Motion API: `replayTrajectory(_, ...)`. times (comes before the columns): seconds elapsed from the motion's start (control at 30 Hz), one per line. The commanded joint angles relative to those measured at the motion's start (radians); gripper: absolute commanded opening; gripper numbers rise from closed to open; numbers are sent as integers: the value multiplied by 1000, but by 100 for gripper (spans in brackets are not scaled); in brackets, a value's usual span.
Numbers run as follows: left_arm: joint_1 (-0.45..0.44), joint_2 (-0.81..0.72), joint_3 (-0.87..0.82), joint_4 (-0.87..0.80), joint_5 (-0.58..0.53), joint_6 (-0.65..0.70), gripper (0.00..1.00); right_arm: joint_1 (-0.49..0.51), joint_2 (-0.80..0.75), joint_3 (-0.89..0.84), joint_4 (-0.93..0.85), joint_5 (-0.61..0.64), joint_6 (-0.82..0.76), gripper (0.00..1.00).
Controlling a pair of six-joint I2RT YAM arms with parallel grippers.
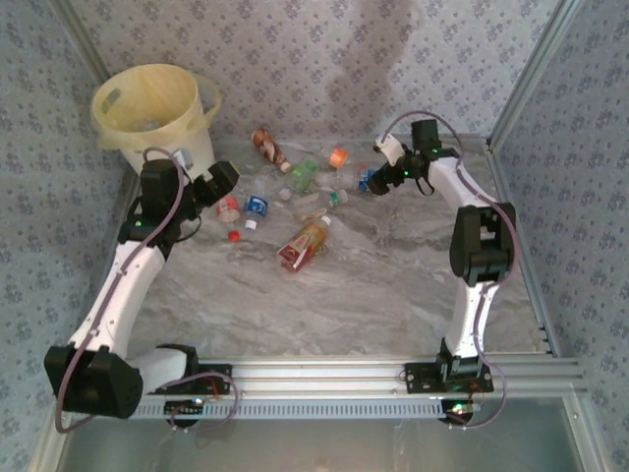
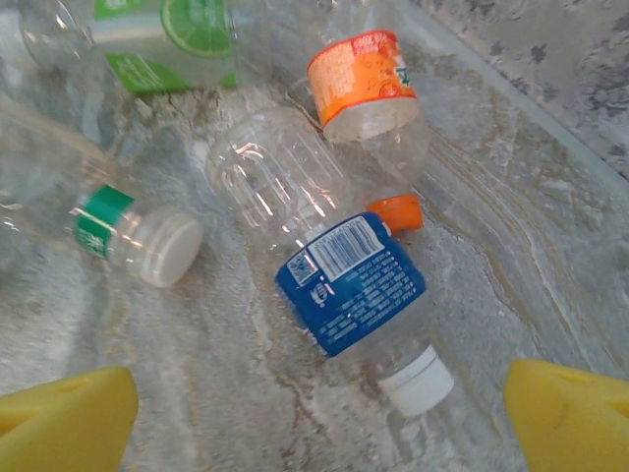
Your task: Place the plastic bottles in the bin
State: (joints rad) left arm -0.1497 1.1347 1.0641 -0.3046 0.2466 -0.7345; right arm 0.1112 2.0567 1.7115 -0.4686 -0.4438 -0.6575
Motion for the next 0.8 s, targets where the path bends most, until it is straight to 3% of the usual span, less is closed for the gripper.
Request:
replayTrajectory(0.0,7,-63,-28,-92,-39,47,98,-1,93,108,-183,7,-154,97)
replayTrajectory(0.57,46,-77,-79,-180,-69,74,98,33,409,461,-258,100,-334,93)
replayTrajectory(0.77,54,-79,-81,-191,-72,80,98,41,437,468,-251,125,-395,85)
